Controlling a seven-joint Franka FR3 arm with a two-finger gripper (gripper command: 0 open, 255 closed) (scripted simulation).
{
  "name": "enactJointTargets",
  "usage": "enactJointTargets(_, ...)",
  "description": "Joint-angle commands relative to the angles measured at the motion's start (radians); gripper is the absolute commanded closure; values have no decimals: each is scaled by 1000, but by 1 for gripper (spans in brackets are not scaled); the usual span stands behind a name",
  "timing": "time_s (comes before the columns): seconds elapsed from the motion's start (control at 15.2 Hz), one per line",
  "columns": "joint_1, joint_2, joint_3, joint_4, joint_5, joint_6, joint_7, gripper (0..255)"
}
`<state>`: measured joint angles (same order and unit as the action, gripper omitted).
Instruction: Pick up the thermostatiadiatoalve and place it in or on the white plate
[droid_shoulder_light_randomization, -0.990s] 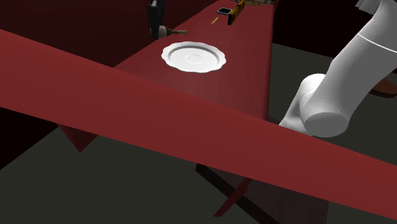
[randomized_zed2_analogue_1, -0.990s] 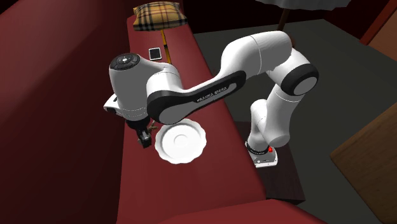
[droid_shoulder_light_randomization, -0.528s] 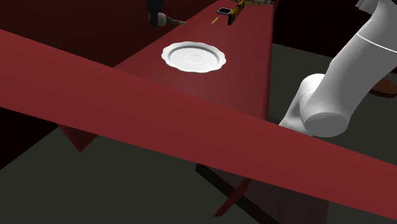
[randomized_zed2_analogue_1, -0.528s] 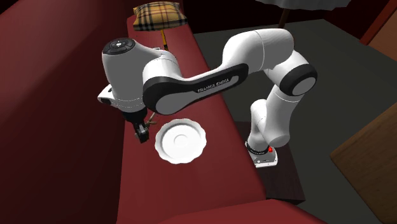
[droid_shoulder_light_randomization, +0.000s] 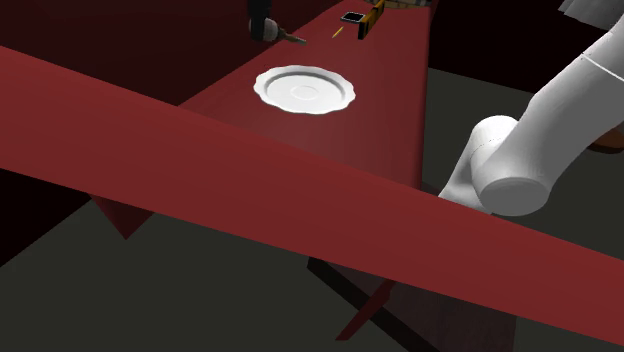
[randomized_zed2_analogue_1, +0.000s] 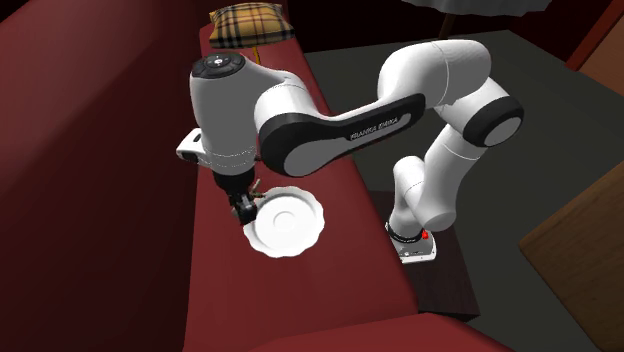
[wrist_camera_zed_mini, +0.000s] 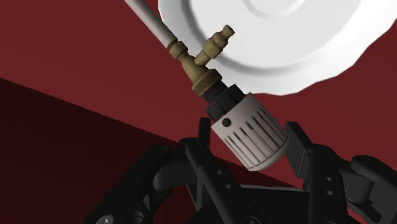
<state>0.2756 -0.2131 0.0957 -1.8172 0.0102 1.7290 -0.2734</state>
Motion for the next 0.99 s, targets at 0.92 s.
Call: enactJointTargets(0.92, 24, -180, 27, -342, 22, 163, 39, 255)
